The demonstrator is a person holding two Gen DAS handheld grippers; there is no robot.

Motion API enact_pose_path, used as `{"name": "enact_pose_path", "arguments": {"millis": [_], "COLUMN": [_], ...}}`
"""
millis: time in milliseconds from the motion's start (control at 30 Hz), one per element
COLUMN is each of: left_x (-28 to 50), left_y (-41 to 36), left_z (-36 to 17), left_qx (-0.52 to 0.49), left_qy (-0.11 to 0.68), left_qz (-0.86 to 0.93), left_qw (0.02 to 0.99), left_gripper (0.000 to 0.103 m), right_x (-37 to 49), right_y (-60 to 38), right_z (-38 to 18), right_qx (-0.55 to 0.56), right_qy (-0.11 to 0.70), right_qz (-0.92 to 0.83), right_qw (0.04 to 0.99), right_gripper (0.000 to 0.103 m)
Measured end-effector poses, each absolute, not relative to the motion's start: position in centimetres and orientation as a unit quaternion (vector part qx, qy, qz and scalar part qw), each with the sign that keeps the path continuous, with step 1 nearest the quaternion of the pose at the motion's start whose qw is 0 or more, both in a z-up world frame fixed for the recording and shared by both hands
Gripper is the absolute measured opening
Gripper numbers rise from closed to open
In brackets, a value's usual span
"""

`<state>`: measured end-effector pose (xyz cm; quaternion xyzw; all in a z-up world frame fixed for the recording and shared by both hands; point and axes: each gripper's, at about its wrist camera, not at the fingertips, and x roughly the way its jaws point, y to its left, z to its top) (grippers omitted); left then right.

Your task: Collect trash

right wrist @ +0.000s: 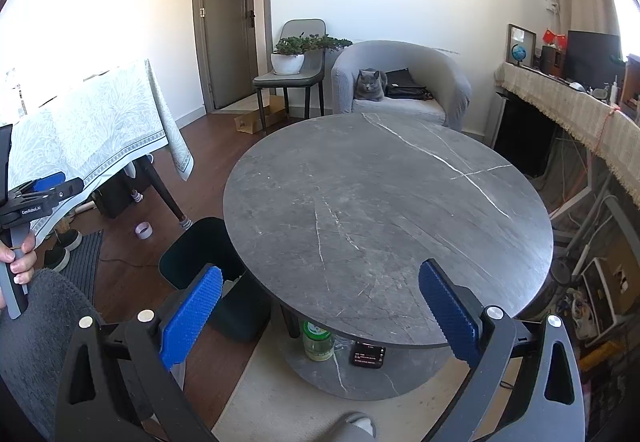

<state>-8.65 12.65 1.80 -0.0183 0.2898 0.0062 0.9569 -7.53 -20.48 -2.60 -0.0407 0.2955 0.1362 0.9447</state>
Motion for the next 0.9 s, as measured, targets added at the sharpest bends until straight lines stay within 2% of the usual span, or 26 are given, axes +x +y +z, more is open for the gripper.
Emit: {"name": "enact_pose_path", "arguments": {"millis": [900], "left_x": [-8.66], "left_y": [12.50], "left_z": [1.71], "left_qx": [-0.022], "left_qy": [0.290], "left_qz": [0.006], "left_qw": [0.957], "left_gripper": [0.099], "right_x": [-7.61], "right_y": [-20.18], "right_z": [-2.55], "right_qx": [-0.043], "right_qy": [0.296], "right_qz": [0.139], "right_qw": [0.944], "right_gripper": [0.099]}}
